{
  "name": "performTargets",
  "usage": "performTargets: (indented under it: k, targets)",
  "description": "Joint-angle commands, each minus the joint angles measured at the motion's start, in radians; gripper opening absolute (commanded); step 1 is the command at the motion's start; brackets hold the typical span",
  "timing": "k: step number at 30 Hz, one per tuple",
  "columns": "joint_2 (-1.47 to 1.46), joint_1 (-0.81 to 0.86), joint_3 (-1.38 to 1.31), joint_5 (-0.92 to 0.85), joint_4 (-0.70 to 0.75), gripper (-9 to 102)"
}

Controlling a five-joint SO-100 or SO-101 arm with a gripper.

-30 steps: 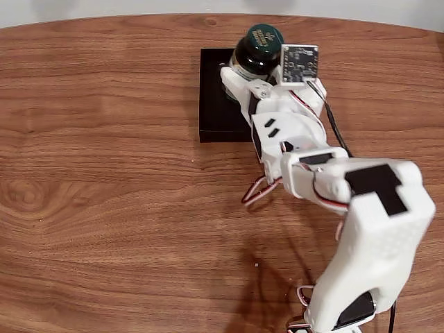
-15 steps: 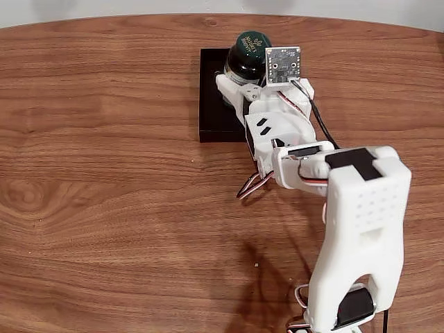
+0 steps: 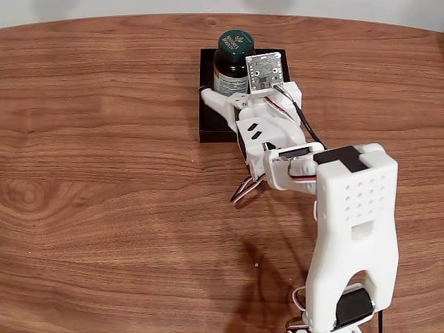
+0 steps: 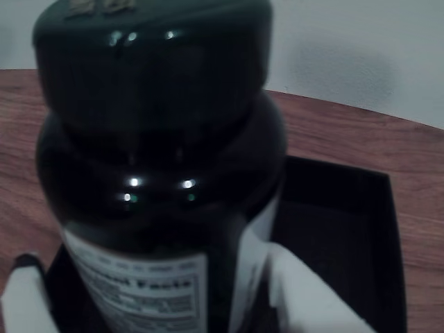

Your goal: Pick up the pill bottle and place it in the black box.

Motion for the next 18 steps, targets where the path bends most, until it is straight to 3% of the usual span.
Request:
performTargets:
  k: [1,18]
  targets:
    - [0.031,-0.015,-0.015,0.020,-0.043,46]
    - [0.351,0.035,0.256,0.046,0.029,52]
